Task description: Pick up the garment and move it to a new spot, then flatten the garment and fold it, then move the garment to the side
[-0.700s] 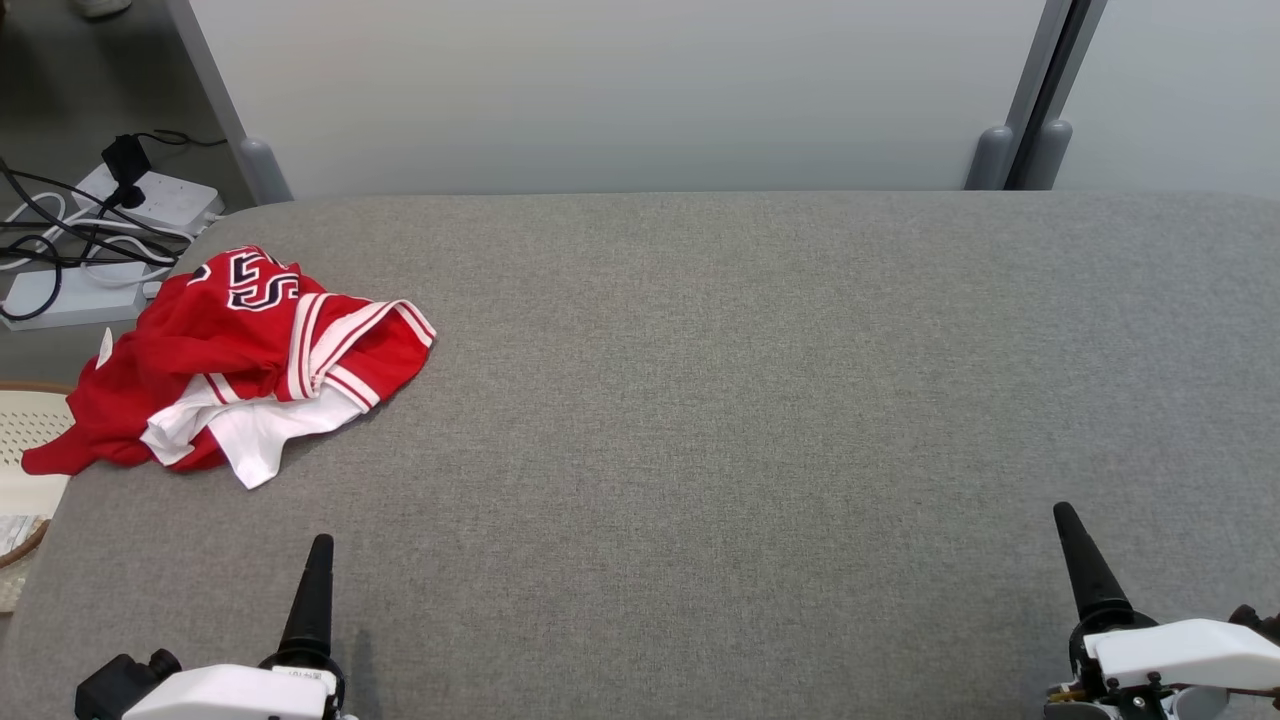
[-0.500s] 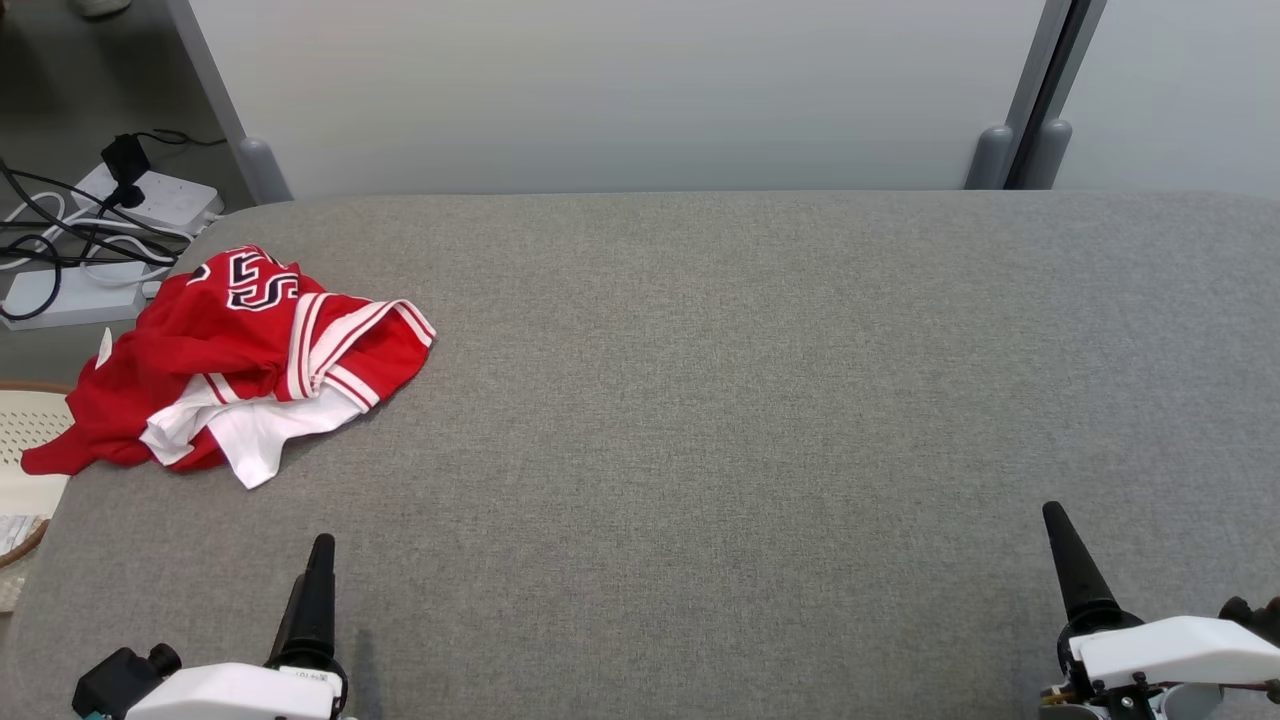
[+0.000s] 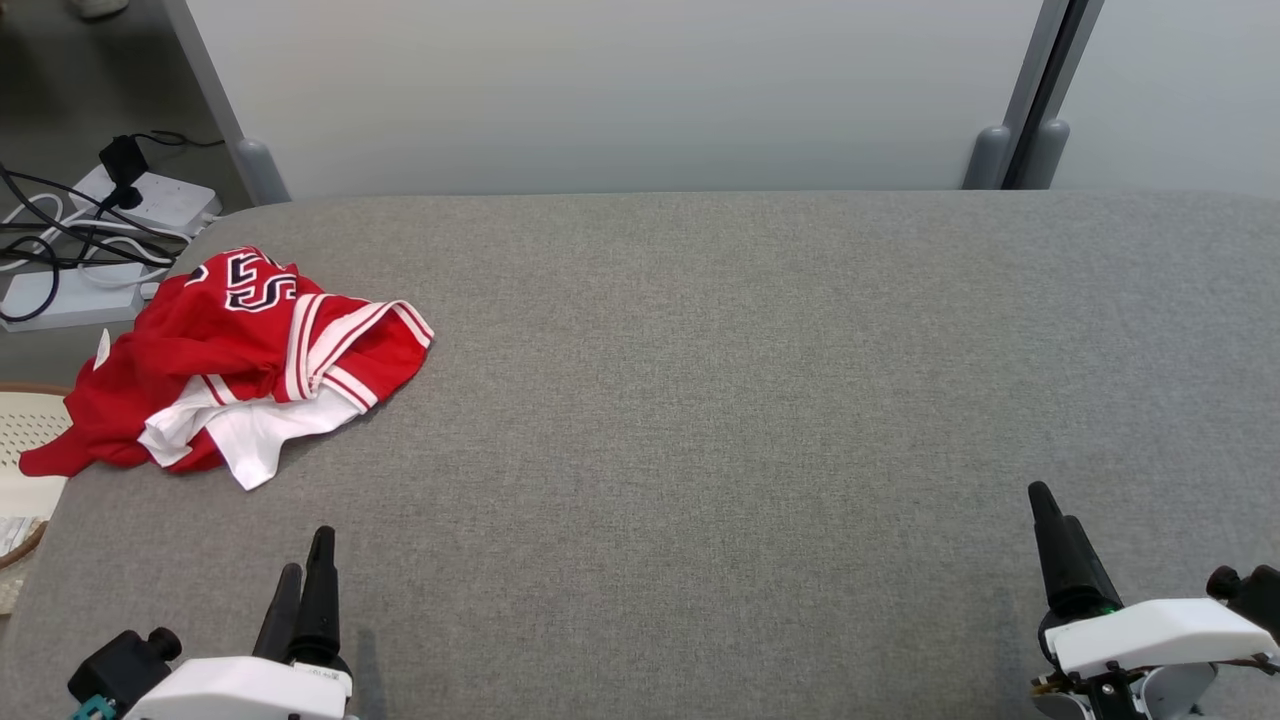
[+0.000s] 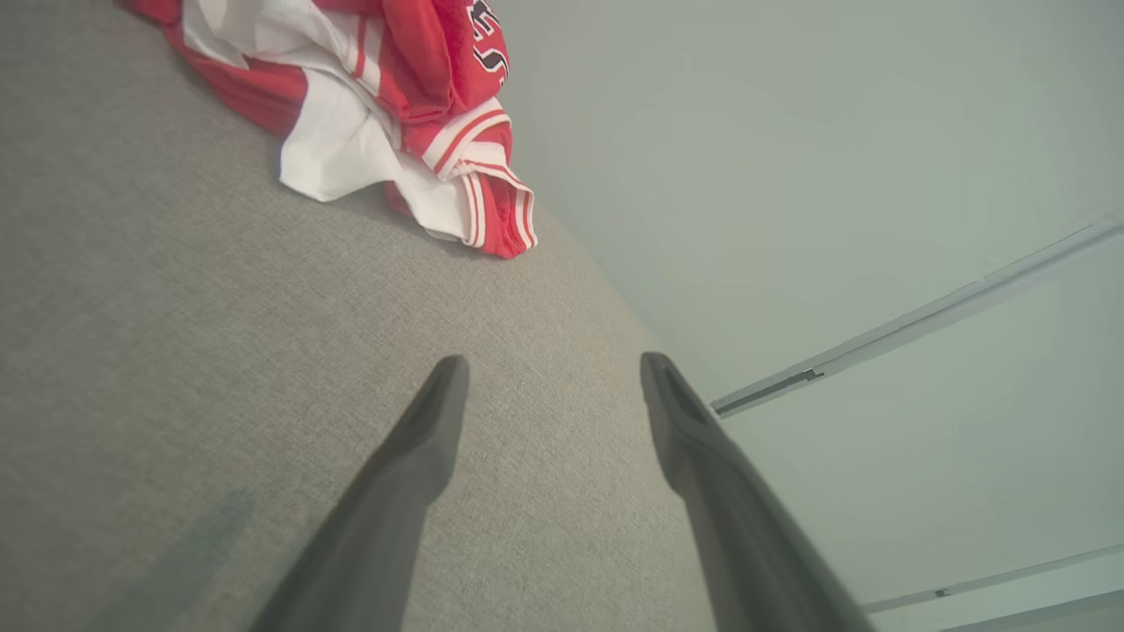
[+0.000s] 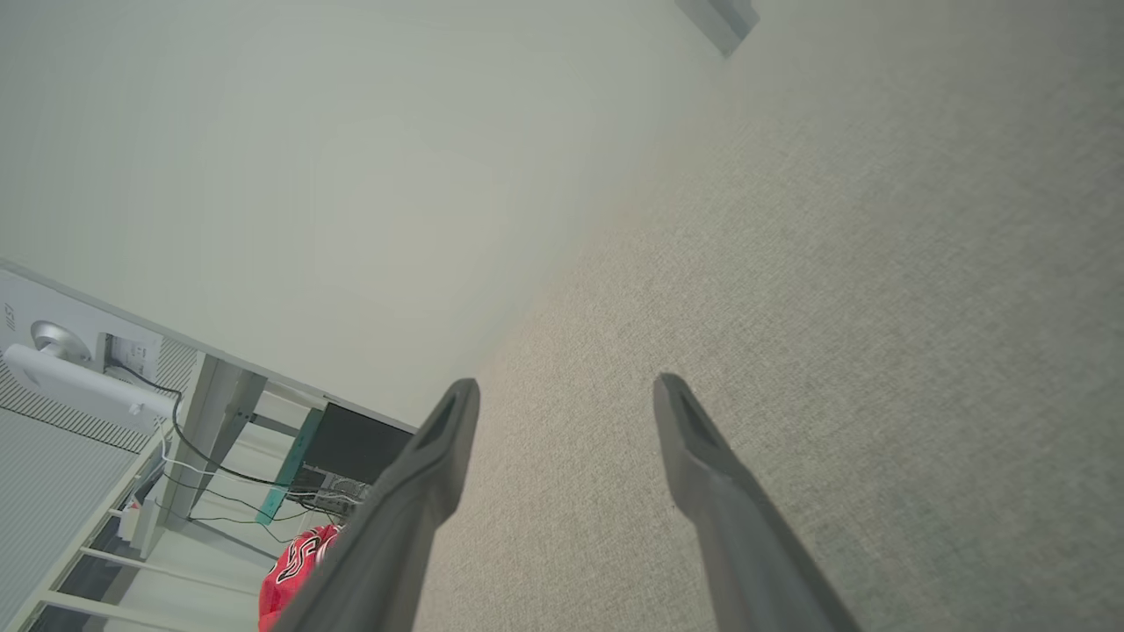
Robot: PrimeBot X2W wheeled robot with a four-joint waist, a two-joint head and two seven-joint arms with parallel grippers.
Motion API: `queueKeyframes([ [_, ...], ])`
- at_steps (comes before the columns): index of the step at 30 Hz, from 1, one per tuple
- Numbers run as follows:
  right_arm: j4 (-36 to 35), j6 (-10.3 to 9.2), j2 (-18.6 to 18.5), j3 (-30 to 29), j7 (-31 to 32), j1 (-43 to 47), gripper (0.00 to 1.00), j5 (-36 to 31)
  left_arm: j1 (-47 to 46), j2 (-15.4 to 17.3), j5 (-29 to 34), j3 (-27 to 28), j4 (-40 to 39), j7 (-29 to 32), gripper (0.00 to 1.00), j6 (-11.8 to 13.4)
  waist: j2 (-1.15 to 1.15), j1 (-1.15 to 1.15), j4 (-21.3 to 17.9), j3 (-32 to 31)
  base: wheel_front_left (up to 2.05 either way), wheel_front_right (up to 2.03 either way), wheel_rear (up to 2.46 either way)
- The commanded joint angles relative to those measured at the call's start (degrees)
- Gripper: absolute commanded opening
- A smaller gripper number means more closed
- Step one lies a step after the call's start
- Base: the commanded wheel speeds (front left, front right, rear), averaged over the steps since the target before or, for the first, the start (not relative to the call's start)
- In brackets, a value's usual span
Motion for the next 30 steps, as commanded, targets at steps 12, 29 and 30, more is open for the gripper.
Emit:
queueKeyframes([
  [12, -3.33, 0.05, -1.14, 2.12, -2.69, -3.33, 1.00, -9.47, -4.14, 1.25, 8.99, 1.36, -3.02, -2.47, 1.00, -0.40, 0.00, 0.00, 0.03, 0.13, 0.00, 0.00, 0.00],
  [29, -4.10, 0.06, -1.37, 3.47, -5.48, -4.72, 1.00, -21.69, -5.04, 1.69, 21.16, 0.34, -4.71, -5.33, 1.00, -0.48, 0.00, 0.00, -0.25, 0.41, 0.00, 0.00, 0.00],
  [30, -4.08, 0.07, -1.35, 3.52, -5.64, -4.83, 1.00, -22.36, -5.16, 1.76, 21.87, 0.19, -4.64, -5.50, 1.00, -0.48, 0.00, 0.00, -0.27, 0.43, 0.00, 0.00, 0.00],
])
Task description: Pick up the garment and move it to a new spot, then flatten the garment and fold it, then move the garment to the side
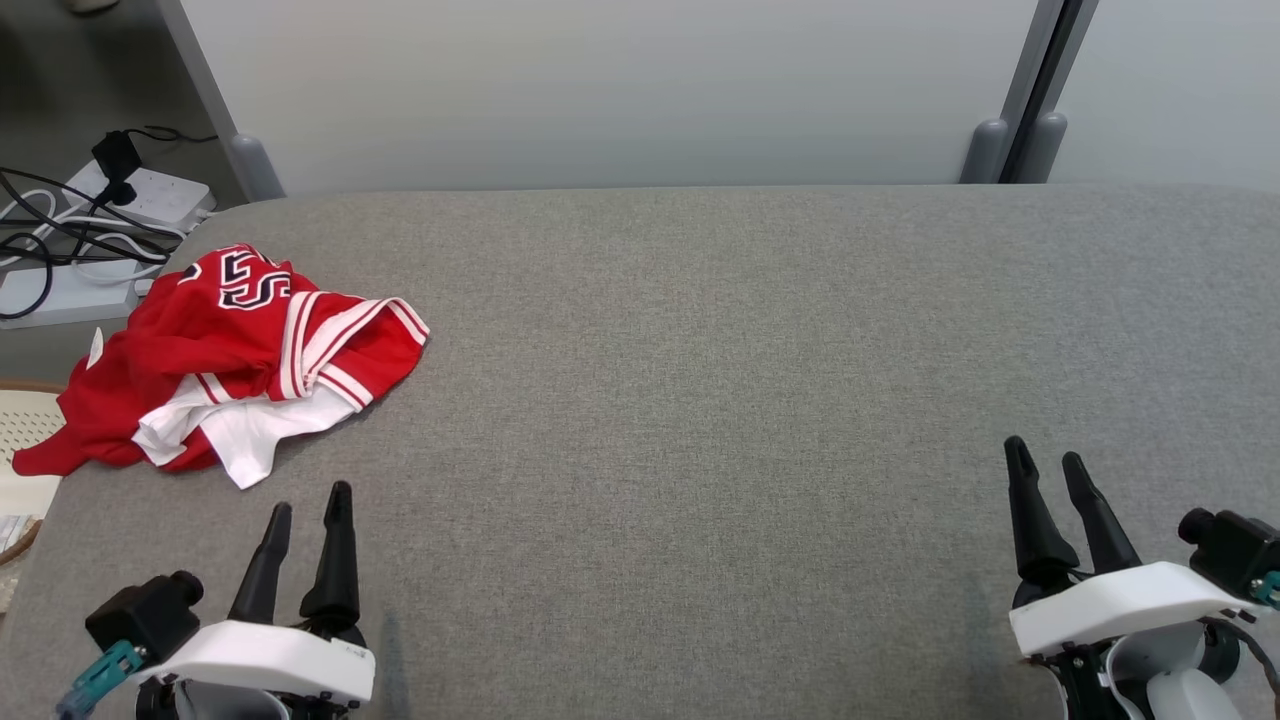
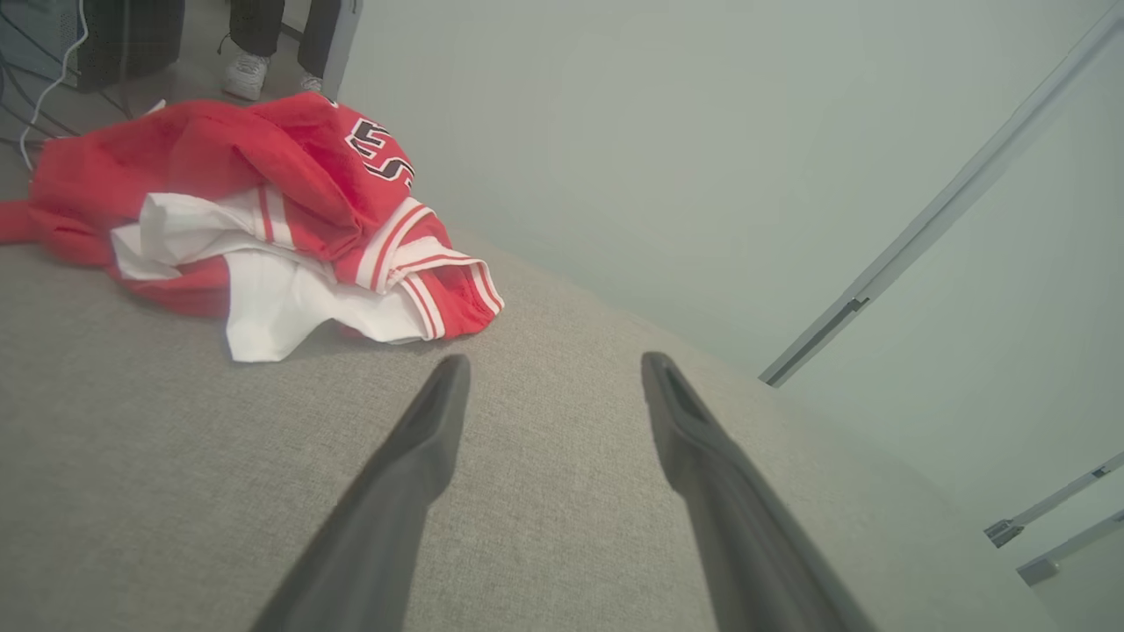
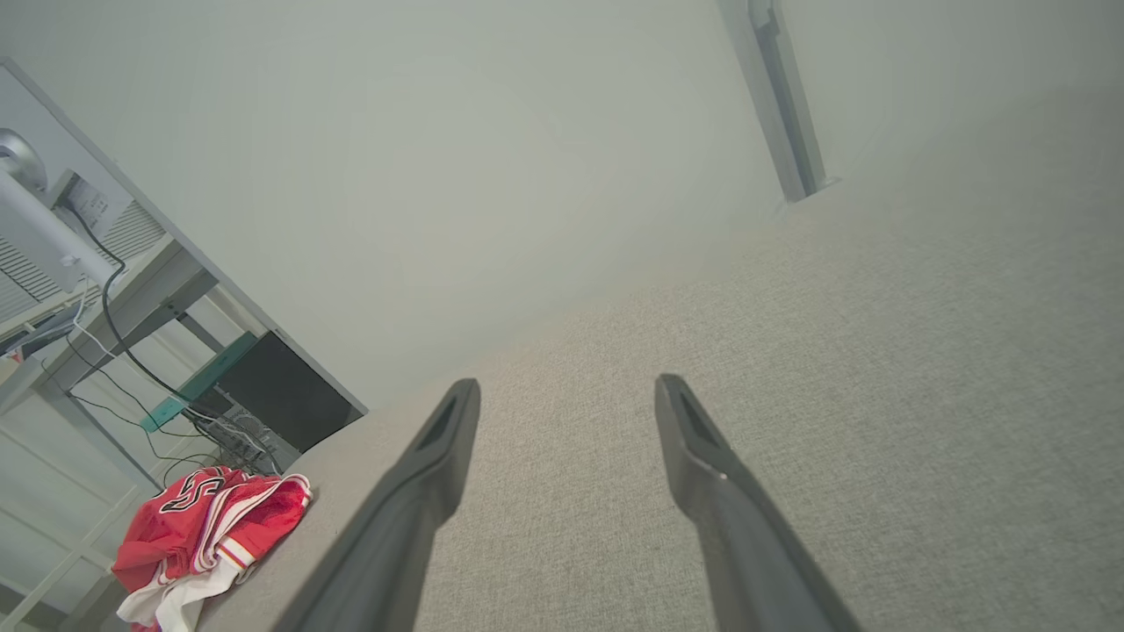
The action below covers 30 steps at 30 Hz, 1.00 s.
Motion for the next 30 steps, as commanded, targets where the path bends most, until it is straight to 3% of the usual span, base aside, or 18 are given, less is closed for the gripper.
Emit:
queueKeyframes([
  [1, -1.54, 0.06, -0.63, 1.27, -1.18, -2.66, 1.00, -2.54, -3.77, 1.21, 2.65, 0.88, -1.55, -1.03, 1.00, -0.31, 0.00, 0.00, -0.02, 0.02, 0.00, 0.00, 0.00],
  [30, -0.75, 0.07, -0.09, 1.09, -5.77, -4.54, 1.00, -23.01, -7.29, 1.60, 24.89, 3.98, 2.01, -5.73, 1.00, -0.37, 0.00, 0.00, -1.19, 0.56, 0.00, 0.00, 0.00],
])
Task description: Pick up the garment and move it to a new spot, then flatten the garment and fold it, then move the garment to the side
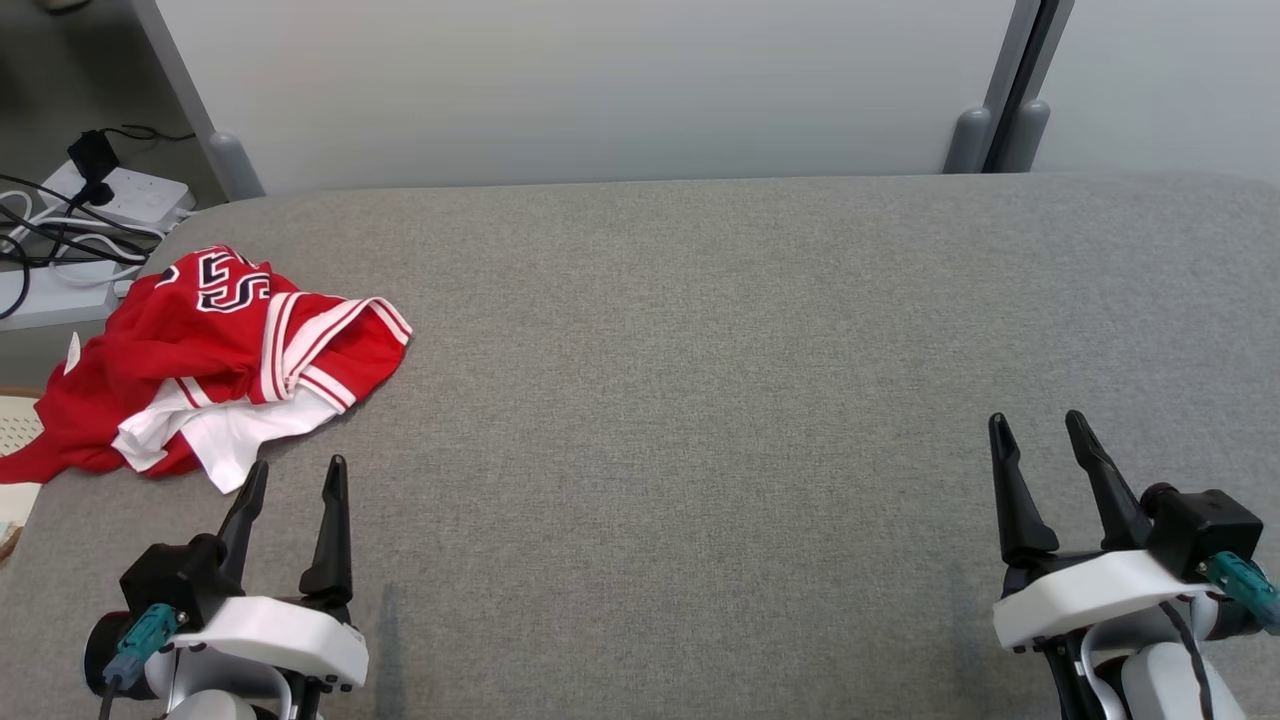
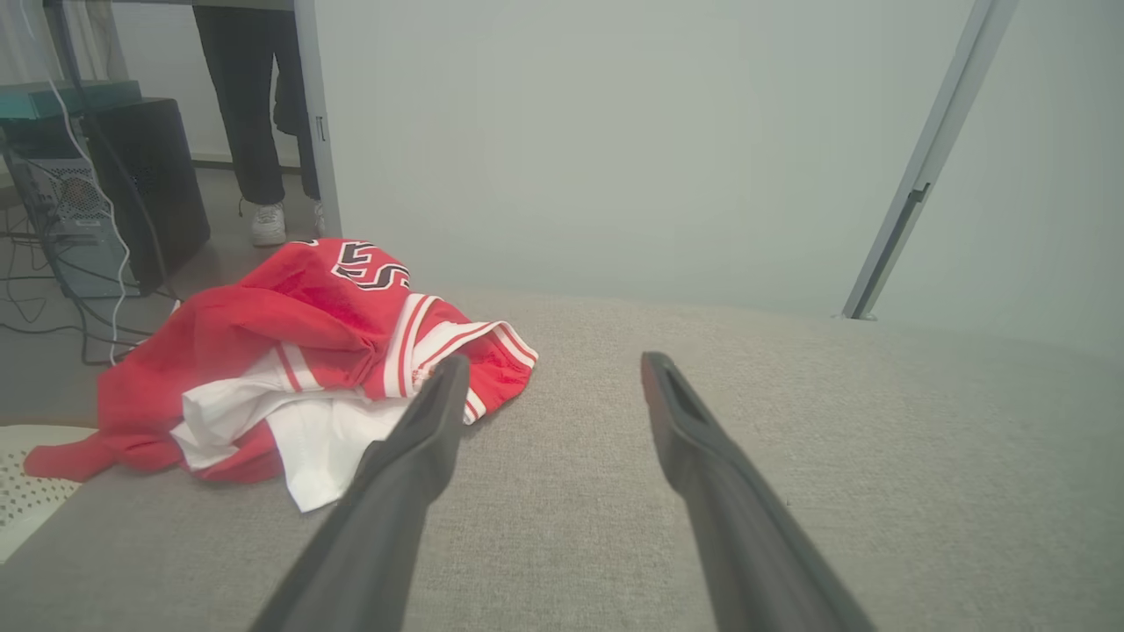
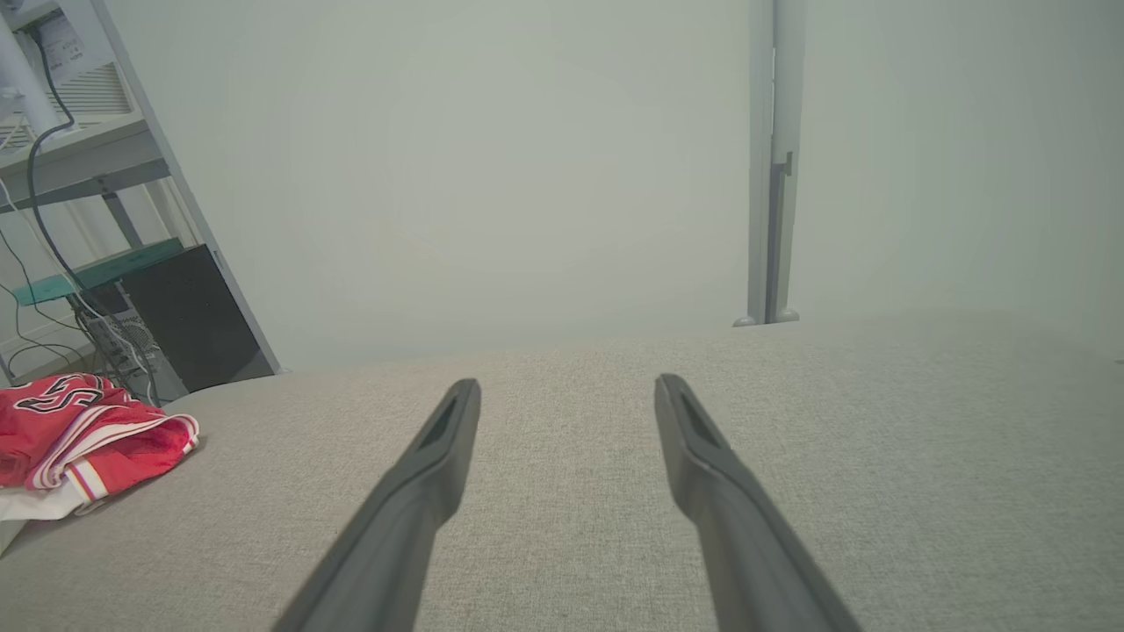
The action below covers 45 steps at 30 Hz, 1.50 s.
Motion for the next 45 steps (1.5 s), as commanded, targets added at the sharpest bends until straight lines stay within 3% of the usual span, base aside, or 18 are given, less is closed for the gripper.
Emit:
queueKeyframes([
  [1, -1.35, 0.07, -0.17, 1.32, -1.13, -2.18, 1.00, -2.01, -3.04, 0.90, 1.94, 1.96, -1.05, -0.93, 1.00, -0.37, 0.00, 0.00, -0.04, 0.01, 0.00, 0.00, 0.00],
  [9, -0.59, 0.08, -0.10, 0.80, -2.40, -1.60, 1.00, -7.32, -3.13, 0.53, 6.29, 3.17, 2.03, -2.24, 1.00, -0.44, 0.00, 0.00, -0.19, 0.11, 0.00, 0.00, 0.00],
  [20, 4.35, 0.08, 0.22, -1.11, -2.40, -2.08, 1.00, -7.35, -4.05, 0.24, 5.68, 3.64, 6.00, -2.24, 1.00, -0.46, 0.00, 0.00, 0.10, -0.14, 0.00, 0.00, 0.00],
  [29, 4.28, 0.08, 0.39, -1.14, -2.40, -2.85, 1.00, -7.71, -4.78, 0.10, 5.61, 3.82, 6.51, -2.24, 1.00, -0.47, 0.00, 0.00, 0.84, 0.07, 0.00, 0.00, 0.00],
  [33, 3.86, 0.08, 0.41, -0.39, -2.40, -2.92, 1.00, -7.71, -5.02, -0.24, 5.47, 3.98, 6.82, -2.24, 1.00, -0.47, 0.00, 0.00, 3.68, 0.04, 0.00, 0.00, 0.00],
  [45, 4.84, 0.08, 0.46, 2.31, -2.40, -3.85, 1.00, -6.90, -3.96, -0.51, 4.69, 5.25, 8.57, -2.24, 1.00, -0.47, 0.00, 0.00, 17.28, 0.08, 0.00, 0.00, 0.00],
])
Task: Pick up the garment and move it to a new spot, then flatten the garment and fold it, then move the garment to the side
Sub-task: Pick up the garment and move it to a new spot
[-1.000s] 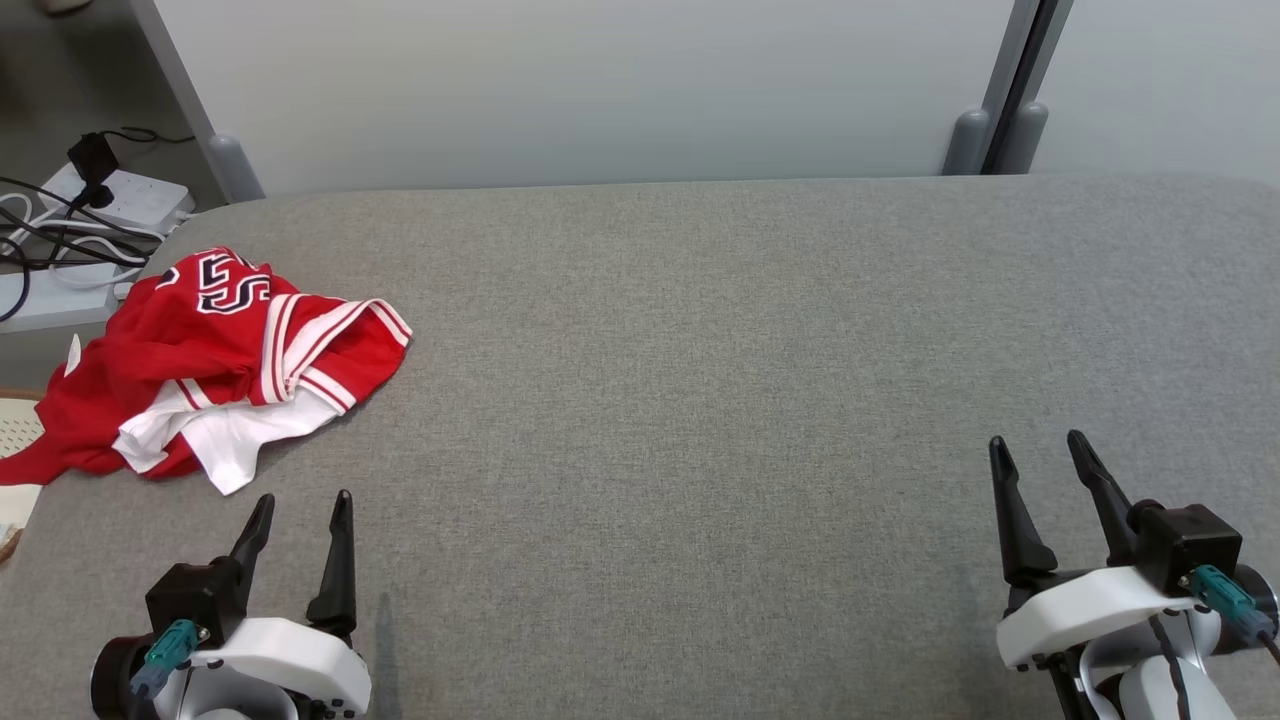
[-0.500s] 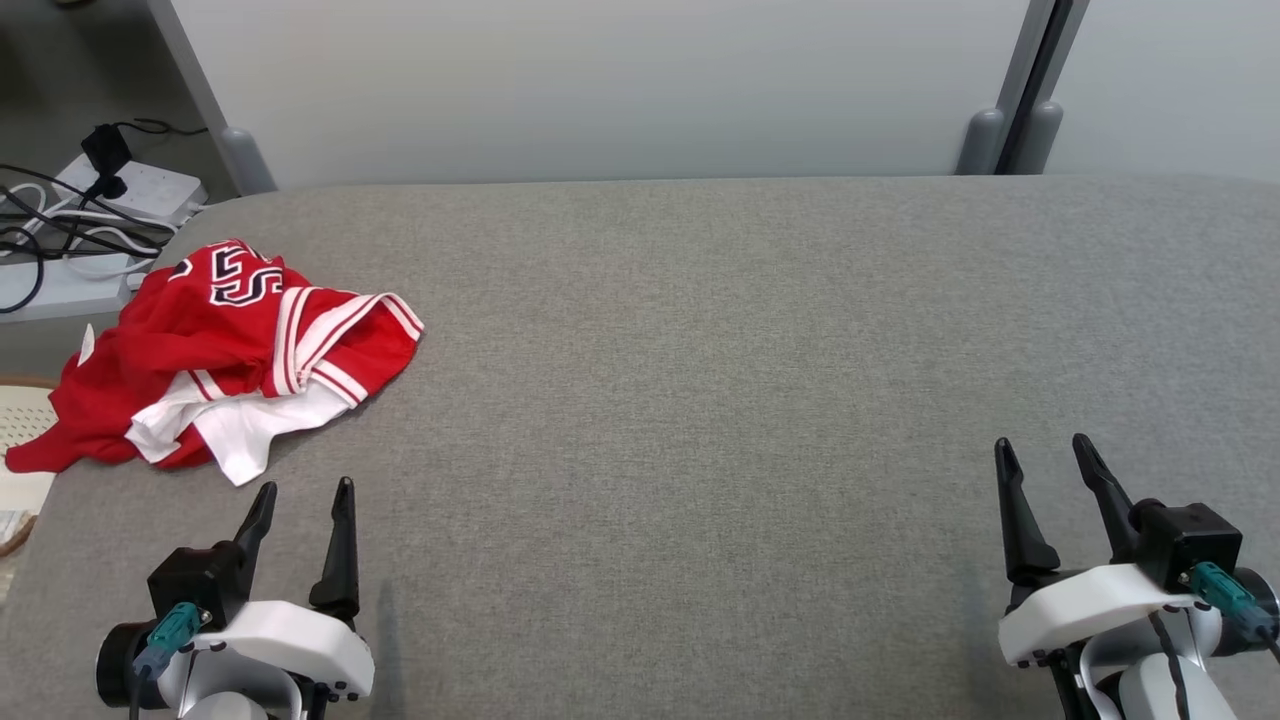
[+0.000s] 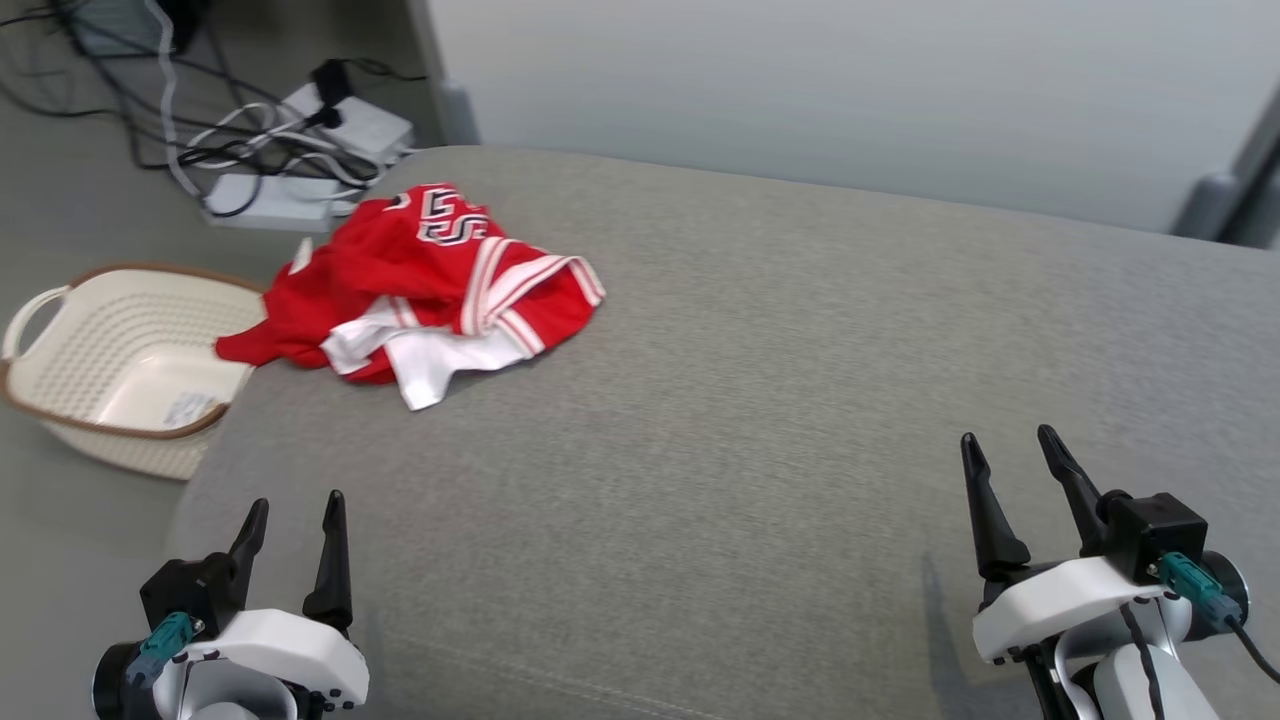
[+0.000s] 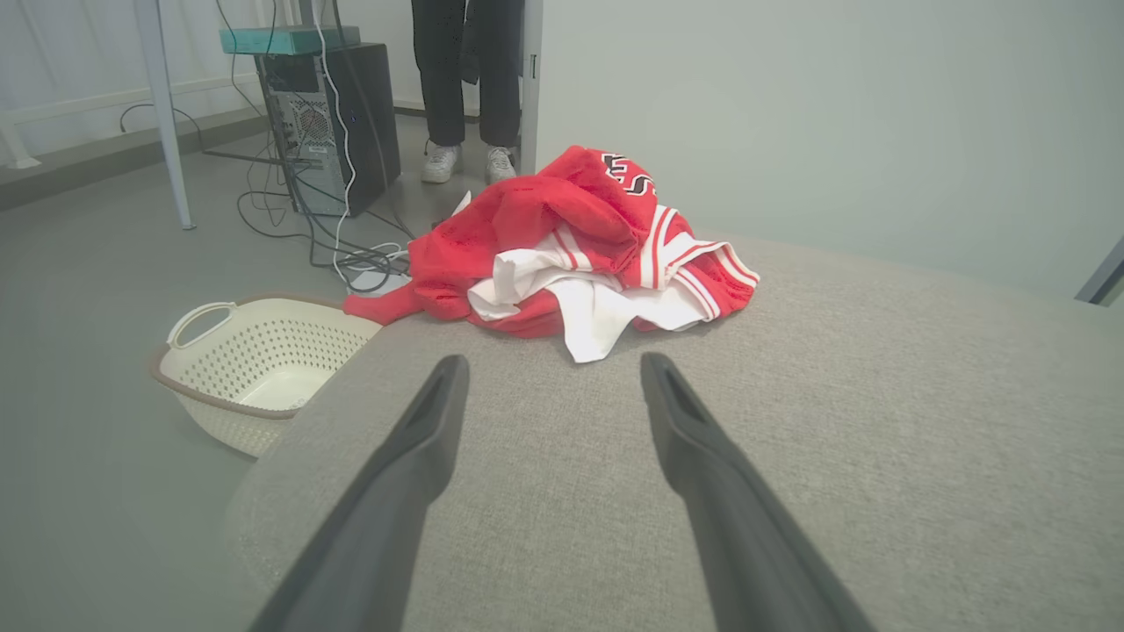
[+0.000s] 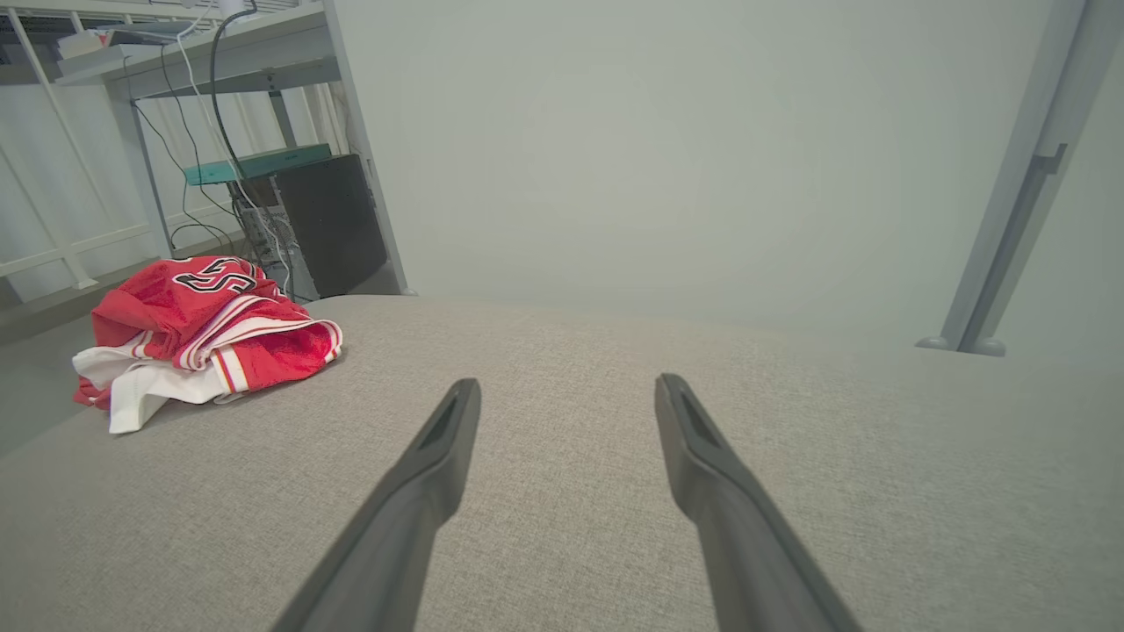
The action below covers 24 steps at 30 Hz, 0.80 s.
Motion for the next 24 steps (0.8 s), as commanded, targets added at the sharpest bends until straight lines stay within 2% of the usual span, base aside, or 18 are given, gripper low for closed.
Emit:
queueKeyframes([
  [1, -1.08, 0.07, -0.13, 1.50, -0.78, -2.06, 1.00, 0.03, -1.69, 1.03, -0.95, 1.57, -0.91, -0.75, 1.00, -0.41, 0.00, 0.00, 4.00, 0.08, 0.00, 0.00, 0.00],
  [8, -1.01, 0.07, -0.10, 2.79, -0.78, -2.84, 1.00, 0.10, -2.90, 1.79, -3.83, 0.98, 0.51, -0.75, 1.00, -0.41, 0.00, 0.00, 3.99, 1.39, 0.00, 0.00, 0.00],
  [11, -1.08, 0.07, -0.10, 2.97, -0.78, -3.46, 1.00, -0.23, -5.01, 3.31, -6.50, -1.67, 2.18, -0.75, 1.00, -0.41, 0.00, 0.00, 3.11, 2.79, 0.00, 0.00, 0.00],
  [16, -1.66, 0.07, -0.33, 3.01, -0.78, -4.78, 1.00, -1.10, -13.63, 8.82, -13.06, -9.63, 5.97, 0.20, 1.00, -0.41, 0.00, 0.00, 1.83, 6.15, 0.00, 0.00, 0.00],
  [24, -3.37, 0.07, -0.38, 4.14, -0.78, -9.49, 1.00, -2.59, -31.68, 21.63, -27.44, -21.24, 8.17, 7.88, 1.00, -0.42, 0.00, 0.00, -1.84, 13.55, 0.00, 0.00, 0.00],
])
